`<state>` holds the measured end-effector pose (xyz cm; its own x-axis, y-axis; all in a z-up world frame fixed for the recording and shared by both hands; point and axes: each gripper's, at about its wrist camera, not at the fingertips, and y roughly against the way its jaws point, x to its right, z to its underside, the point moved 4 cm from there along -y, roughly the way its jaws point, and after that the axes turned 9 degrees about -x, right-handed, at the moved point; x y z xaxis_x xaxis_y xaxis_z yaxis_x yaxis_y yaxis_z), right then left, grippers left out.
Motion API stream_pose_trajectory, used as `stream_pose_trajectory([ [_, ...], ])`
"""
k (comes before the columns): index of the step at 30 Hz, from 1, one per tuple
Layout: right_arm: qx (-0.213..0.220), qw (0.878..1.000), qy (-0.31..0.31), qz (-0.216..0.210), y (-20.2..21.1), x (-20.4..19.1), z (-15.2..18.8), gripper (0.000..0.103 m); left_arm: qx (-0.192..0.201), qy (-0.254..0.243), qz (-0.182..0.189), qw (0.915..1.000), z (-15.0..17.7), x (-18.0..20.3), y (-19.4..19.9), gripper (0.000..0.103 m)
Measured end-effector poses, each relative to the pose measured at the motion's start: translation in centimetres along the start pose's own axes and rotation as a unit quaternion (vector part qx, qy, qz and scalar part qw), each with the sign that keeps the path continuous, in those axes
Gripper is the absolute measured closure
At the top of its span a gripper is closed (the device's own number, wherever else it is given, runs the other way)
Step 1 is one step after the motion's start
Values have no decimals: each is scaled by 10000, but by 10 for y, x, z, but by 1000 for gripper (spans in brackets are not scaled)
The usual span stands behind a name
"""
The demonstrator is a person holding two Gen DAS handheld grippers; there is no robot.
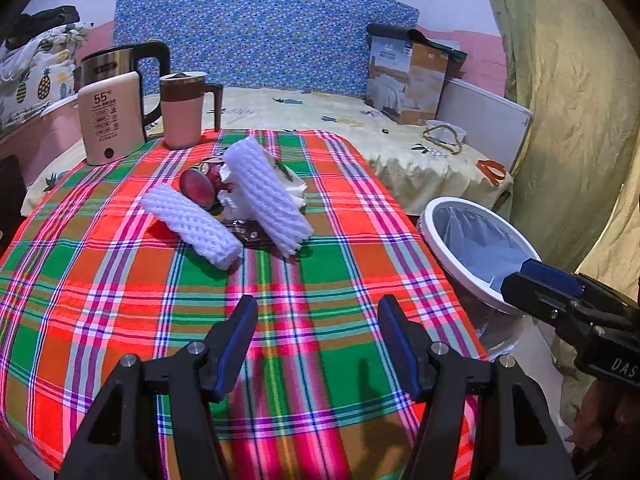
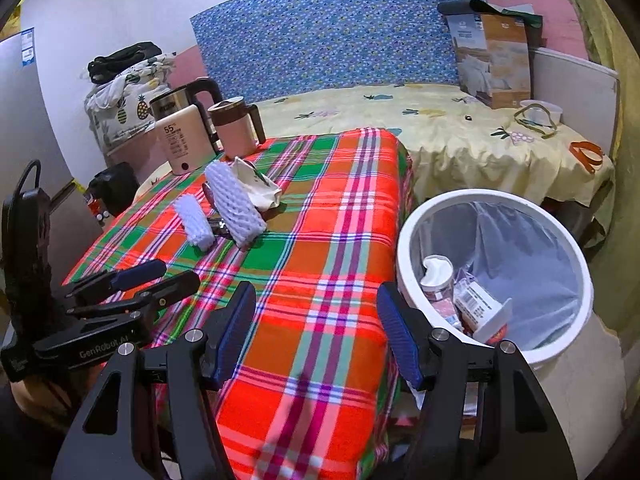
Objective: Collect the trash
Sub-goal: 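Move both tools back over the table toward the white foam nets, then grasp a white foam net with left tool while right grasps white paper bag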
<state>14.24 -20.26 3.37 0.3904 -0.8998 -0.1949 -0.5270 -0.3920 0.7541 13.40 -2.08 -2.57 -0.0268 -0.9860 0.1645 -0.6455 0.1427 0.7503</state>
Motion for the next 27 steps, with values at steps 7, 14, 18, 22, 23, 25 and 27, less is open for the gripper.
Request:
stream_pose_trajectory([
  [7,-50,9998,147,-143,-10,-6,-10,39,-9,354,-71,9993,-7,-26,-1,39],
  [14,-125,9995,231,-188,-23,-7,-21,39,34,677,-275,9973,-17,-52,-6,38],
  [18,-169,9993,232,-219,-30,-7,-27,39,22,889,-327,9955,-27,-66,-14,38],
  [22,-199,9993,233,-211,-37,-5,-34,39,-59,1099,-294,9935,-35,-75,-29,38],
  [23,-209,9993,233,-216,-39,-5,-36,39,-73,1137,-310,9930,-37,-76,-33,38],
  [25,-209,9992,257,-229,-43,-5,-42,39,-125,1231,-341,9917,-40,-80,-41,38],
  [27,-212,9991,292,-232,-46,-6,-45,39,-188,1340,-379,9901,-44,-83,-49,38],
])
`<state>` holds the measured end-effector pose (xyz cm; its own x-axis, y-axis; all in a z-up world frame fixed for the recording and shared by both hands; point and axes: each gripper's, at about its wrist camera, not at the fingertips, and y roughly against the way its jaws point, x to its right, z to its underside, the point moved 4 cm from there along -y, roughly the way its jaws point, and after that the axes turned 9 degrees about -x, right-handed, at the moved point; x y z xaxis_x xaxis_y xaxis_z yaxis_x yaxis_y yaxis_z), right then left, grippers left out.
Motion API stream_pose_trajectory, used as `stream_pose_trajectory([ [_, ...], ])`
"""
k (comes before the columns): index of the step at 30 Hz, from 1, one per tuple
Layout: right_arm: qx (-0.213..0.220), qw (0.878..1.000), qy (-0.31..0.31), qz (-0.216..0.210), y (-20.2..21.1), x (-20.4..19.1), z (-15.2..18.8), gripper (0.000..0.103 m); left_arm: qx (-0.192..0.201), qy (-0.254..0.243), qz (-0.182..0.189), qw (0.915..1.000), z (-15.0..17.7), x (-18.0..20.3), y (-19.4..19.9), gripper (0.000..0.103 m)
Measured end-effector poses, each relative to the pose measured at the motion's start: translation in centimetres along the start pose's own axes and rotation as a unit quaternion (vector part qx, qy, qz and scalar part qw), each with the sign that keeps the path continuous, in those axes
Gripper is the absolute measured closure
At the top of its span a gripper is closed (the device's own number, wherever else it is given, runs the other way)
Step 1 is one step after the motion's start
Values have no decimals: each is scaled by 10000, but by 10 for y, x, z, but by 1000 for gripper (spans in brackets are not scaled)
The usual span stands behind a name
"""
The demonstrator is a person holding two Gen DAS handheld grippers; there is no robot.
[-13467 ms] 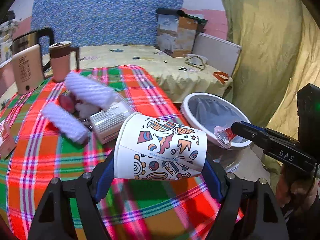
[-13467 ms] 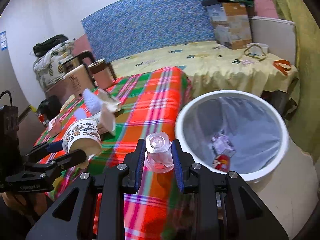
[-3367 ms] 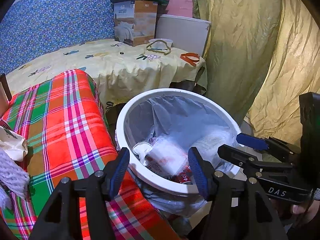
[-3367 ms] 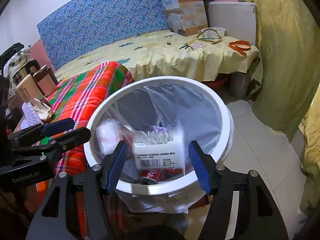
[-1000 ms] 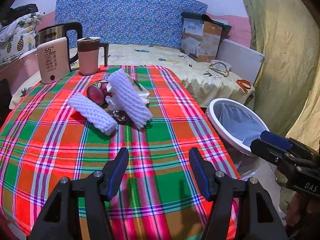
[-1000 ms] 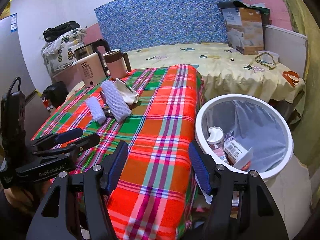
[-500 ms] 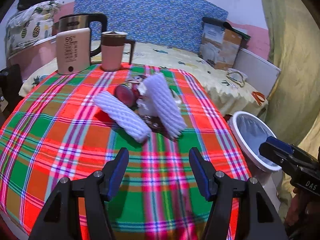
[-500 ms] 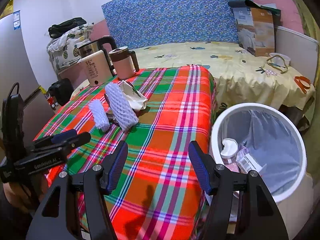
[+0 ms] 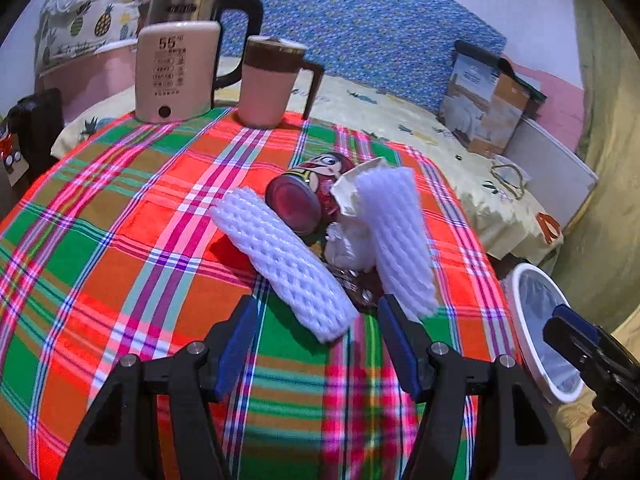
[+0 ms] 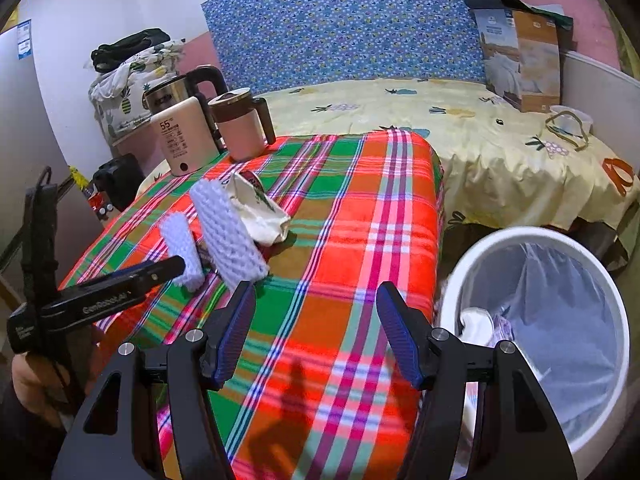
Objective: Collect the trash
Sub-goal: 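Grasp a white foam net with left tool while right grasps white paper bag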
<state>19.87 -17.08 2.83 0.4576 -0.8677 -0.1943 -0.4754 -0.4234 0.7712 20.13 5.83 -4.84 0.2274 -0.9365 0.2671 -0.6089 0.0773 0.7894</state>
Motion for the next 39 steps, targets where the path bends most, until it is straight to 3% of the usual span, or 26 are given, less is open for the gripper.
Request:
stream_pose_trajectory([
  [8,-98,9997,164,-174,-26,-6,-24,39,-230,231,-189,9993,-9,-9,-24,39],
  [10,-142,9994,205,-228,-35,-7,-31,40,-301,214,-146,9992,-9,-11,-28,42],
  [12,-181,9990,245,-318,-44,-8,-39,40,-278,81,-173,9994,-8,-11,-27,55],
  [15,-296,9985,276,-361,-58,-8,-48,40,-290,-17,-75,9995,-6,-13,-25,65],
  [21,-621,9944,447,-725,-88,-18,-58,40,-287,-108,66,9995,-4,-22,-19,71],
  [22,-700,9934,467,-781,-93,-20,-58,41,-288,-125,85,9995,-4,-22,-18,72],
  [26,-910,9897,660,-890,-104,-29,-56,76,-287,-176,129,9994,-3,-25,-16,73],
  [27,-909,9897,691,-867,-104,-30,-56,79,-285,-178,129,9994,-3,-26,-15,73],
  [33,-682,9936,658,-613,-80,-31,-47,87,-257,-218,91,9994,-1,-27,-12,76],
  [39,-314,9982,422,-302,-40,-22,-34,88,-208,-357,83,9991,9,-21,-2,78],
])
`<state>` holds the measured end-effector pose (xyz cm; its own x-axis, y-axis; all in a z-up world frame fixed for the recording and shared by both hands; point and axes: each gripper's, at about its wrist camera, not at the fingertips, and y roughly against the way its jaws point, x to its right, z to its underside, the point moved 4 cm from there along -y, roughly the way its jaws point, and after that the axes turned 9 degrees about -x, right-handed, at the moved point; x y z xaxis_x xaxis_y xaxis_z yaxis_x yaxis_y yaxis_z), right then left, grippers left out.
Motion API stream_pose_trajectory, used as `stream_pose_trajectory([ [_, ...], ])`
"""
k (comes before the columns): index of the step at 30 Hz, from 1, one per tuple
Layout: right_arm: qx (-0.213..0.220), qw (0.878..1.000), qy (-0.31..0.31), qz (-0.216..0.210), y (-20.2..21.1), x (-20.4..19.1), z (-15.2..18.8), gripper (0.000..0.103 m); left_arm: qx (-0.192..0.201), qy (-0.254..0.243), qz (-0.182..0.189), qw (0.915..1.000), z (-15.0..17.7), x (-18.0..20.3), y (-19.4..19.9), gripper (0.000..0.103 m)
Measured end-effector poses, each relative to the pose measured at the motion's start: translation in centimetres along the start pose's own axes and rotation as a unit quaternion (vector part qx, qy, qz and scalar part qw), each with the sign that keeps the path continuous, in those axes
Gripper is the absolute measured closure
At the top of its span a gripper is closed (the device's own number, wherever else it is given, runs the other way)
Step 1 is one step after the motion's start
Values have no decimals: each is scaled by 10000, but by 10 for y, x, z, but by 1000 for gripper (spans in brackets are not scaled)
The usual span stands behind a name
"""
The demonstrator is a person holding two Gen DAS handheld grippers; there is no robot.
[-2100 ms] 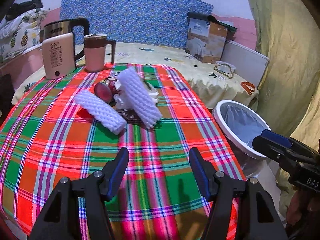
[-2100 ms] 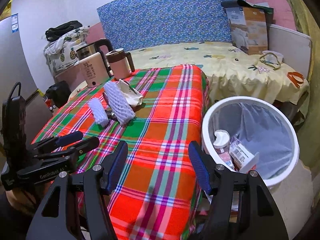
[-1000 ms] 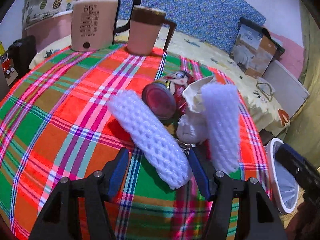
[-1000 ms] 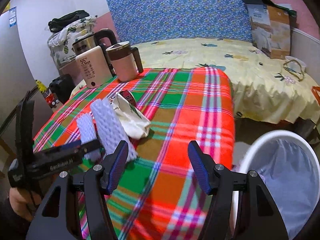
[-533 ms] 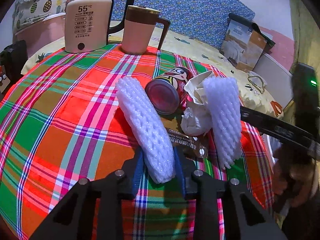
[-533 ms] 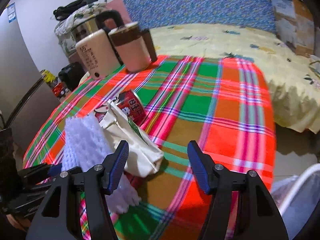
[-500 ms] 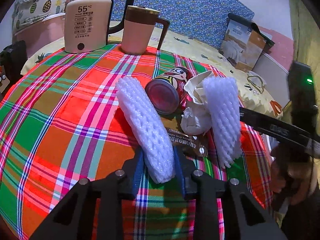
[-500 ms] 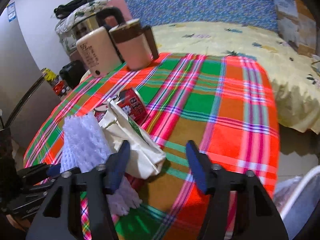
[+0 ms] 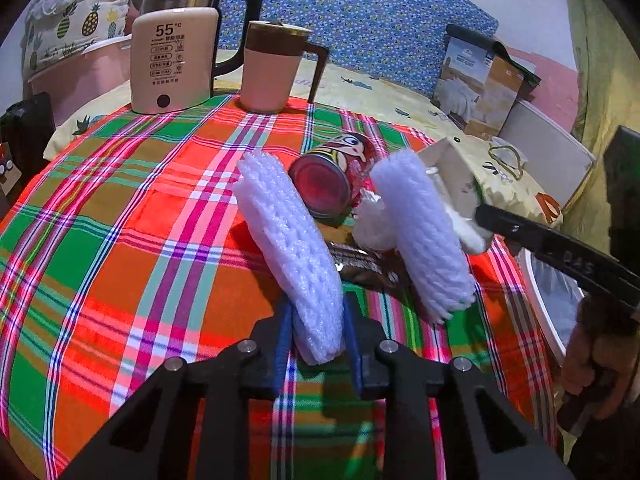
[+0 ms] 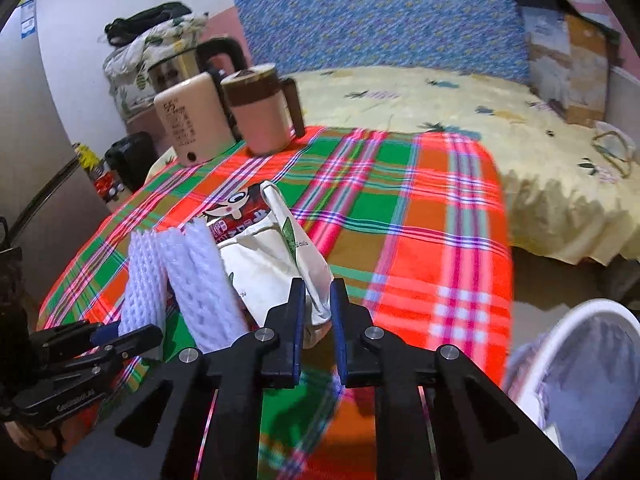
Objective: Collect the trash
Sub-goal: 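Grasp a white foam net with left tool while right grasps white paper bag, then carry foam net and paper bag over the bin and open both tools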
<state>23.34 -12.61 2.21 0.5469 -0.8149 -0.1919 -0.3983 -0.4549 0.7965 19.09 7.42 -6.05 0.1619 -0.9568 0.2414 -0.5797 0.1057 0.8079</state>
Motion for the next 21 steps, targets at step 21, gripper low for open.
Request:
stream_pose_trajectory([
  [21,283,9958,-828,264,50,24,56,88,131,-664,323,9972,35,54,42,78],
])
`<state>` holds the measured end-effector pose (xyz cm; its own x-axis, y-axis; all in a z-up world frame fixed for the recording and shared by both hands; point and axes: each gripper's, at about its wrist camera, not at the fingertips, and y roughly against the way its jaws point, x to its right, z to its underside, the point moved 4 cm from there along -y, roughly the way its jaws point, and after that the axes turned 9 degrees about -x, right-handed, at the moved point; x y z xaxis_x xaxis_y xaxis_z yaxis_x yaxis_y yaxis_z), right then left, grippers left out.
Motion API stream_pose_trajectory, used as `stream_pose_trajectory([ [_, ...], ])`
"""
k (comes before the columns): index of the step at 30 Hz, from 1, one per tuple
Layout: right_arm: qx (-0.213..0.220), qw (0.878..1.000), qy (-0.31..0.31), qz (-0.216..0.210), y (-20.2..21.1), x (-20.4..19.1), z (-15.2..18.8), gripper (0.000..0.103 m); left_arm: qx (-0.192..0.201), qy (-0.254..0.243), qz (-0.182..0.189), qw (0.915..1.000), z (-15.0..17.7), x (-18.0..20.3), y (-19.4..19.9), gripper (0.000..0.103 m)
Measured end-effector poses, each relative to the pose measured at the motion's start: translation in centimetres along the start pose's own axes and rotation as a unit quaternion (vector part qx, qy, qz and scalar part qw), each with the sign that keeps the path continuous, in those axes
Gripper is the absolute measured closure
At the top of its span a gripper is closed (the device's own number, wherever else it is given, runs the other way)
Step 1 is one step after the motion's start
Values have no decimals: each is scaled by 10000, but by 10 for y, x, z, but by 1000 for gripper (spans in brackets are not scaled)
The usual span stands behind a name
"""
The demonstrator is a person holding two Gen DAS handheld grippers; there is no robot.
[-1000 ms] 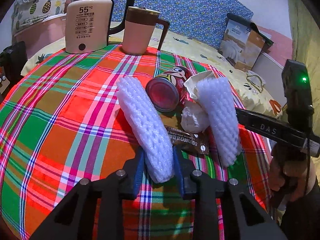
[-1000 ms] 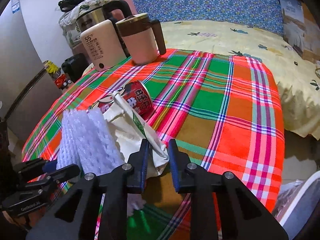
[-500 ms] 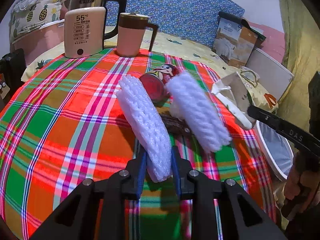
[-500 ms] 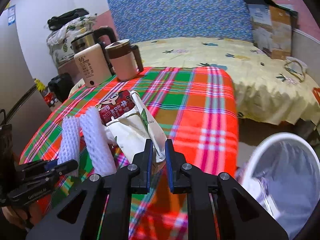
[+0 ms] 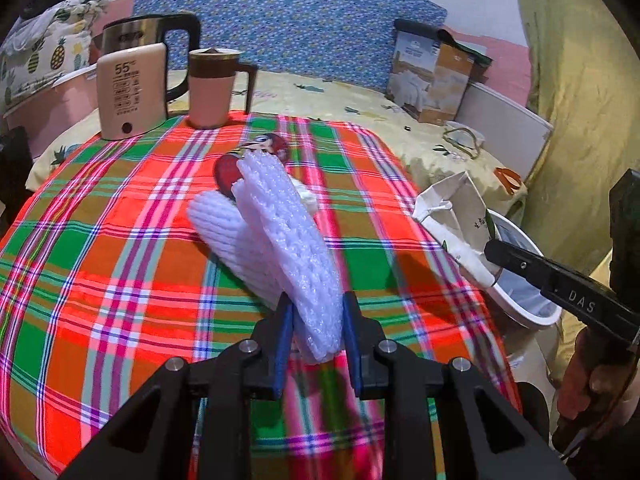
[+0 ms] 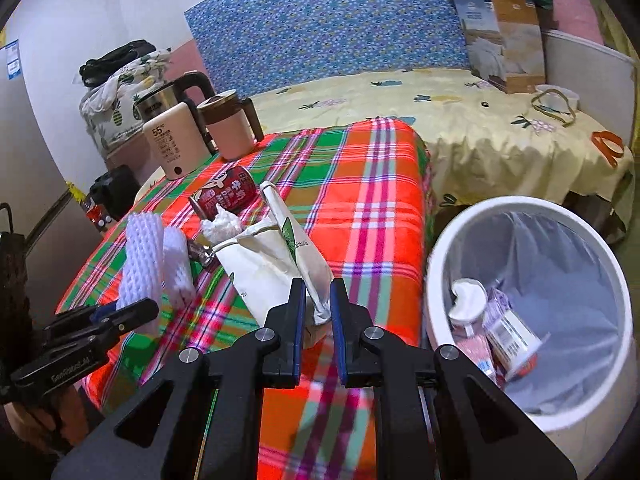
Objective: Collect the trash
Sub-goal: 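Carry foam net and paper bag over the bin and open both tools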
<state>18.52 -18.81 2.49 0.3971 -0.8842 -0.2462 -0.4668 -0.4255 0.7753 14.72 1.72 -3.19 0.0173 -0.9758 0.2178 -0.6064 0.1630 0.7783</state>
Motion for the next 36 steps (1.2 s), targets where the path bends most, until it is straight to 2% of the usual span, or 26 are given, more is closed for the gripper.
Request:
stream_pose_trajectory([
  [8,157,9997,-163,98,16,9,7,89,17,-297,133,9995,0,29,4,78],
  [21,333,9969,-597,377,35,50,22,88,-73,-763,369,9964,-5,80,-7,78],
  [36,460,9874,-1234,879,52,108,37,88,-179,-1454,841,9856,-20,153,-30,78],
])
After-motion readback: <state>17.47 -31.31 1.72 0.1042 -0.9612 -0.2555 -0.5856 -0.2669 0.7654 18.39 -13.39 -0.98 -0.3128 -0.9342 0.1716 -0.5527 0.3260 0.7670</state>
